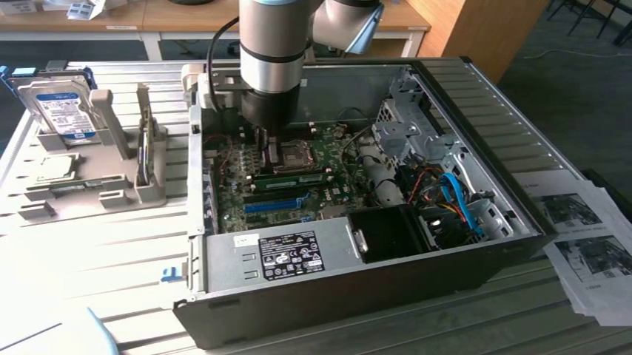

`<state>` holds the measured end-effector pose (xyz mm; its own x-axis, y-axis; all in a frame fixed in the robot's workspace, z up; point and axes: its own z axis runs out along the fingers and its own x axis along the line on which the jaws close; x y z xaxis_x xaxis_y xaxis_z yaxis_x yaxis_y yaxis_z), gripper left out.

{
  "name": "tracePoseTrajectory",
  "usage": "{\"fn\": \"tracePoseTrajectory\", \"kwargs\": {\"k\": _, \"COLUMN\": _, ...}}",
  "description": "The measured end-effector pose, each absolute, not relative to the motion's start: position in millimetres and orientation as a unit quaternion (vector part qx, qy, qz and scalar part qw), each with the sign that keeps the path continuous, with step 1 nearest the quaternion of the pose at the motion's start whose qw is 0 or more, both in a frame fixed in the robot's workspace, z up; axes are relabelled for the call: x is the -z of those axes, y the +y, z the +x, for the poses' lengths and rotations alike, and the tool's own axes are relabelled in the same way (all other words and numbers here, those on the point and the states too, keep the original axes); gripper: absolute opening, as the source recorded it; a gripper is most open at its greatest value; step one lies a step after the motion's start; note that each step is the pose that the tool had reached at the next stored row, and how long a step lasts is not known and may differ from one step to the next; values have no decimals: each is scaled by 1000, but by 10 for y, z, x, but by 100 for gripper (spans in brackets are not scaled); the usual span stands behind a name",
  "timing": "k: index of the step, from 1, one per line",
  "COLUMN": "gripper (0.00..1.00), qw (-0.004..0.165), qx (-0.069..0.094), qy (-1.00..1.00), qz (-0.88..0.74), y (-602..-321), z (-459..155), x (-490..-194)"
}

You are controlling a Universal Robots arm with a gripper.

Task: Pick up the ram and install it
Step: 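Press down the ram until it locks into place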

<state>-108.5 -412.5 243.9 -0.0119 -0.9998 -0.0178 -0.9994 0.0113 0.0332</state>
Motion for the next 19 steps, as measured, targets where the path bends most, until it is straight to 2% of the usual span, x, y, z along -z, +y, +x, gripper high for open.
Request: {"fn": "tracePoseTrajectory", "kwargs": {"k": 19, "gripper": 9, "qw": 5, "qx": 18, "qy": -711, "qz": 703, "y": -4126, "z": -855, "x": -2439}}
